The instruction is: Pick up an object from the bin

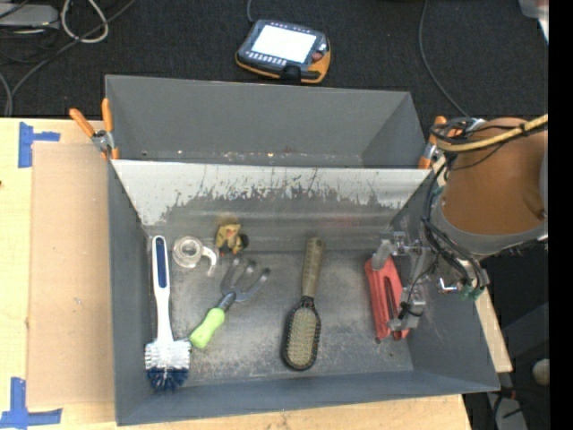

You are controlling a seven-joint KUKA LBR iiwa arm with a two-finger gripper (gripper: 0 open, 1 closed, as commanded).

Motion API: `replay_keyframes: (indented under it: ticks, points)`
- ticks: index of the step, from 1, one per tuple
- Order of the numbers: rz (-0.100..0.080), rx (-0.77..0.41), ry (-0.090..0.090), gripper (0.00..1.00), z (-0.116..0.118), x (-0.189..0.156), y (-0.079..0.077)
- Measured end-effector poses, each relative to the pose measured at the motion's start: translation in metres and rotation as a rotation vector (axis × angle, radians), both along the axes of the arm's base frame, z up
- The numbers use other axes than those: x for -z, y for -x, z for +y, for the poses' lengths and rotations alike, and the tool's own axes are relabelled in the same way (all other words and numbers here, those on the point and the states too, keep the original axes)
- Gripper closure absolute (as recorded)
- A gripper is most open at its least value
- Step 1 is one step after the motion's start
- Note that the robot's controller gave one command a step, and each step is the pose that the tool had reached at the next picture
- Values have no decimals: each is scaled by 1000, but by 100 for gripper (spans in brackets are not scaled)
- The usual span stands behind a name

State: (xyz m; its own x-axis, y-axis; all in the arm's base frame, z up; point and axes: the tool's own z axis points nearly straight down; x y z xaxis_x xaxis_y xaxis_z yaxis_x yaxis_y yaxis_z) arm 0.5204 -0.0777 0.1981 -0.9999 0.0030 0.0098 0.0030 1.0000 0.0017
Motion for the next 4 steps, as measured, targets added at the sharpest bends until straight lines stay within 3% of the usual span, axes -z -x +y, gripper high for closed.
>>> replay_keyframes:
  ticks: [1, 2, 3, 4]
  points:
    - [-8, -5, 1, 0, 1, -4, -2]
    - [-7, -260, -1, 0, 59, 74, 7]
    - [-9, -488, -2, 0, 76, 58, 11]
    - [0, -537, -10, 0, 144, 89, 6]
